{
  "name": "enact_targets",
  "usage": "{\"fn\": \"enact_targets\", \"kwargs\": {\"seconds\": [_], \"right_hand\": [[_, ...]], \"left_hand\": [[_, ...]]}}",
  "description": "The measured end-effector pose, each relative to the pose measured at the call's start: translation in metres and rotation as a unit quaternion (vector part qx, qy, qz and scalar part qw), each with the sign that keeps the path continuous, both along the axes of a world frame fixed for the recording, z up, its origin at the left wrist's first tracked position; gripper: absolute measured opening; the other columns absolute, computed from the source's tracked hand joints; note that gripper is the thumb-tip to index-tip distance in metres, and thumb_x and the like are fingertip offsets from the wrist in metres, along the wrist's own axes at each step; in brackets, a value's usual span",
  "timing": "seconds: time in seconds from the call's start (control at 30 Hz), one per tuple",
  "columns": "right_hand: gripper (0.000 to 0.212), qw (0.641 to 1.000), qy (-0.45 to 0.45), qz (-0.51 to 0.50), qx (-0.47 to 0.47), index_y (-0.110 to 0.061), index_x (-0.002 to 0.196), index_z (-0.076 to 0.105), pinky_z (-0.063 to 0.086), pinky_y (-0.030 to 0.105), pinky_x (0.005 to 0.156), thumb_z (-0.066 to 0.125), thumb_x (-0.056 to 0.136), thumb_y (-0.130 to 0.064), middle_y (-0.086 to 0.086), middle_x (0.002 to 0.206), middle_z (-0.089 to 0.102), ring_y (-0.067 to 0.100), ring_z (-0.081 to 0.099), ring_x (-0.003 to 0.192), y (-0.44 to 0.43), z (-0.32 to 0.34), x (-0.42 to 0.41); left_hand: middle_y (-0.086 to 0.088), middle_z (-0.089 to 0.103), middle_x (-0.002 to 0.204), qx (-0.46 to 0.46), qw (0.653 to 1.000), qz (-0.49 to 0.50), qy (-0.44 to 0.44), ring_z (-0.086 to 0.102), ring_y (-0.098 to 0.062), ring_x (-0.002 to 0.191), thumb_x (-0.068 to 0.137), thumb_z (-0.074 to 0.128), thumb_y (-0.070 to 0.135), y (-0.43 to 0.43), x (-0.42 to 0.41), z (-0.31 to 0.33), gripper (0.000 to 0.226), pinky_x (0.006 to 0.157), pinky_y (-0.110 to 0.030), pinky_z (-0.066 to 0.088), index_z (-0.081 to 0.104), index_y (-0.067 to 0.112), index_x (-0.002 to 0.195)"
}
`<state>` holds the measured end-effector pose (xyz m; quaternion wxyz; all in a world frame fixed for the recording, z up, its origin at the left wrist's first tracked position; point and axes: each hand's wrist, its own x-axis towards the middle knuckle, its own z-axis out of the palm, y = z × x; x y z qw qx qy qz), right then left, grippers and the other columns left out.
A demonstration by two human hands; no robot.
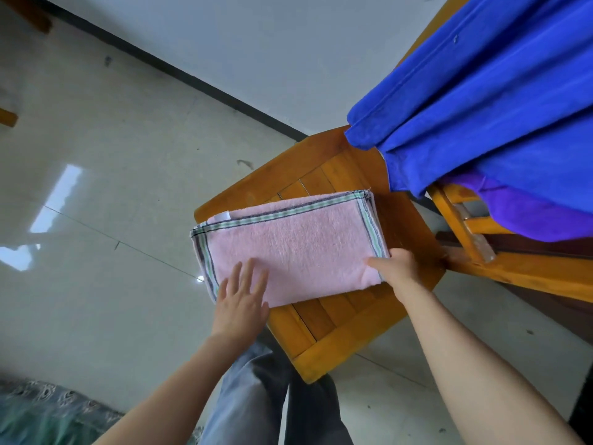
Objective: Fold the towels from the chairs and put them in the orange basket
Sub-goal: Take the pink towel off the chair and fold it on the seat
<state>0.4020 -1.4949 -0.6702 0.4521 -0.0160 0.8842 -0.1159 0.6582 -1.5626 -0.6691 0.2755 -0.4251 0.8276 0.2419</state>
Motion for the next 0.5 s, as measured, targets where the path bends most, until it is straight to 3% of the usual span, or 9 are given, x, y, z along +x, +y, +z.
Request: {"fn": "enact_targets", "kwargs": {"seconds": [0.03, 0.1, 0.17, 0.27, 0.37, 0.5], "right_hand": [[0.033, 1.0, 0.01, -0.02, -0.007, -0.001, 0.113, 0.06, 0.05, 0.033, 0.074, 0.065, 0.083, -0.013, 0.017, 0.113, 0.063, 0.027, 0.058, 0.093, 0.006, 0.004, -0.004], [0.026, 0.997, 0.067, -0.042, 0.005, -0.003, 0.104, 0.062, 0.051, 0.037, 0.08, 0.064, 0.081, -0.015, 0.017, 0.107, 0.065, 0.03, 0.058, 0.088, 0.022, 0.016, -0.007], [0.023, 0.988, 0.143, -0.047, 0.043, -0.003, 0.098, 0.06, 0.049, 0.04, 0.084, 0.062, 0.081, -0.018, 0.019, 0.105, 0.065, 0.035, 0.059, 0.09, 0.041, 0.028, -0.007], [0.024, 0.973, 0.22, -0.048, 0.047, 0.002, 0.096, 0.055, 0.043, 0.037, 0.073, 0.06, 0.081, -0.016, 0.024, 0.104, 0.061, 0.04, 0.057, 0.091, 0.06, 0.043, -0.002], [0.016, 0.967, 0.25, -0.045, -0.009, 0.0, 0.089, 0.052, 0.035, 0.034, 0.066, 0.06, 0.081, -0.011, 0.023, 0.097, 0.06, 0.039, 0.055, 0.084, 0.058, 0.055, 0.015], [0.016, 0.971, 0.214, 0.011, -0.11, -0.011, 0.079, 0.044, 0.027, 0.026, 0.05, 0.059, 0.085, -0.009, 0.001, 0.072, 0.051, 0.014, 0.042, 0.058, 0.038, 0.069, 0.053]], "left_hand": [[-0.018, 0.032, 0.149, 0.005, 1.0, -0.015, -0.01, 0.031, -0.04, 0.136, 0.075, 0.074, 0.032, 0.003, -0.005, 0.002, 0.07, 0.105, -0.053, 0.034, 0.045, 0.015, 0.137], [-0.011, 0.002, 0.158, 0.018, 0.998, -0.05, -0.022, 0.001, -0.033, 0.145, 0.093, 0.049, 0.035, 0.009, -0.013, 0.0, 0.066, 0.116, -0.048, 0.011, 0.017, 0.021, 0.149], [-0.008, -0.01, 0.158, 0.026, 0.996, -0.067, -0.044, -0.01, -0.03, 0.145, 0.098, 0.036, 0.035, 0.012, -0.022, 0.002, 0.062, 0.117, -0.045, 0.002, 0.005, 0.024, 0.149], [-0.009, -0.012, 0.157, 0.031, 0.996, -0.057, -0.052, -0.011, -0.032, 0.144, 0.098, 0.033, 0.038, 0.013, -0.031, 0.007, 0.06, 0.117, -0.046, 0.0, 0.005, 0.025, 0.149], [-0.008, -0.01, 0.158, 0.023, 0.998, -0.005, -0.061, -0.011, -0.031, 0.145, 0.098, 0.034, 0.041, 0.008, -0.031, 0.007, 0.06, 0.117, -0.046, 0.001, 0.006, 0.027, 0.149], [-0.003, 0.017, 0.157, 0.084, 0.983, 0.162, 0.036, 0.019, -0.026, 0.143, 0.096, 0.043, 0.035, -0.002, -0.032, 0.005, 0.058, 0.113, -0.044, 0.024, 0.02, 0.023, 0.148]]}}
